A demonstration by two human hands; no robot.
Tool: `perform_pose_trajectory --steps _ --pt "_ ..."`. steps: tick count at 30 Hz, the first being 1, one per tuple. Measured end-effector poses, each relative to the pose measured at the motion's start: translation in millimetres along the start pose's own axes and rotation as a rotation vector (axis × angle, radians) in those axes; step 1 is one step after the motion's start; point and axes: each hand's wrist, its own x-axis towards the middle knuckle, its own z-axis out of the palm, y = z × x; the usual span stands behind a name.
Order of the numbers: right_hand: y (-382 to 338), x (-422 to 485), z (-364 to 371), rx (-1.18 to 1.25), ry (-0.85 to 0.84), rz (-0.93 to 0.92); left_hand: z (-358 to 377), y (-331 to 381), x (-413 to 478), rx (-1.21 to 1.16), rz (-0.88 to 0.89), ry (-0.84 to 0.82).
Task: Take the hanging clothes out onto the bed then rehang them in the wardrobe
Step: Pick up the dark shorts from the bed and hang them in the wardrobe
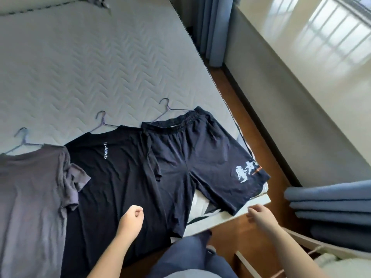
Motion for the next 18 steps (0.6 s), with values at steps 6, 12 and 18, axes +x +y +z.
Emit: perform_pose_trajectory --steps 6,12,18 --pt "-90 74 12 -0.093 0.003 -0.099 -5 64 95 -0.034 -0.029 0.039" --pt "-176 167 25 -0.233 -0.064 -0.171 -12 123 199 -0.042 -0.053 0.162" --pt "-254 271 54 -0.363 -0.108 -0.287 -12 157 297 0.036 0.016 0.216"
